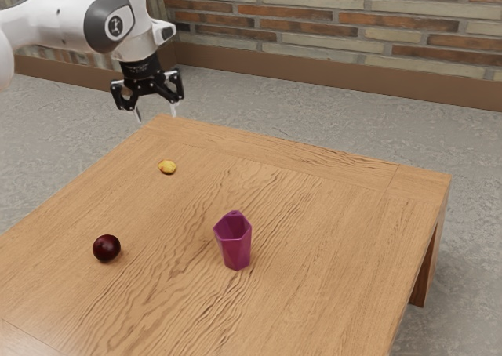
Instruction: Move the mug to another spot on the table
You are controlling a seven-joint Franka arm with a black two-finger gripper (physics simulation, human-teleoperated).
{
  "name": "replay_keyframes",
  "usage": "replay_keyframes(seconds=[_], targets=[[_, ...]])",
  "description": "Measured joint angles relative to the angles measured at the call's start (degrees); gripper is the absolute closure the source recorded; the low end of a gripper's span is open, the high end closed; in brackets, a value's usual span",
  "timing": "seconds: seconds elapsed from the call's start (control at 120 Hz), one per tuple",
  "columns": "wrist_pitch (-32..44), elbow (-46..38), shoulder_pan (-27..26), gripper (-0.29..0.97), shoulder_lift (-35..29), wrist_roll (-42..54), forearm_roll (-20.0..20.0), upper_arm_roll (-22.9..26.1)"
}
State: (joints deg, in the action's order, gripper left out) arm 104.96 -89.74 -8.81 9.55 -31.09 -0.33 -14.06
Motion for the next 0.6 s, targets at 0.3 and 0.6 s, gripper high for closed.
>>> replay_keyframes(seconds=[0.3,0.6], targets=[[-3.3,-0.7,-1.4,0.05,-1.3,4.4,0.5,2.7],[1.8,-0.6,-6.6,0.02,4.2,-4.3,-0.1,4.6]])
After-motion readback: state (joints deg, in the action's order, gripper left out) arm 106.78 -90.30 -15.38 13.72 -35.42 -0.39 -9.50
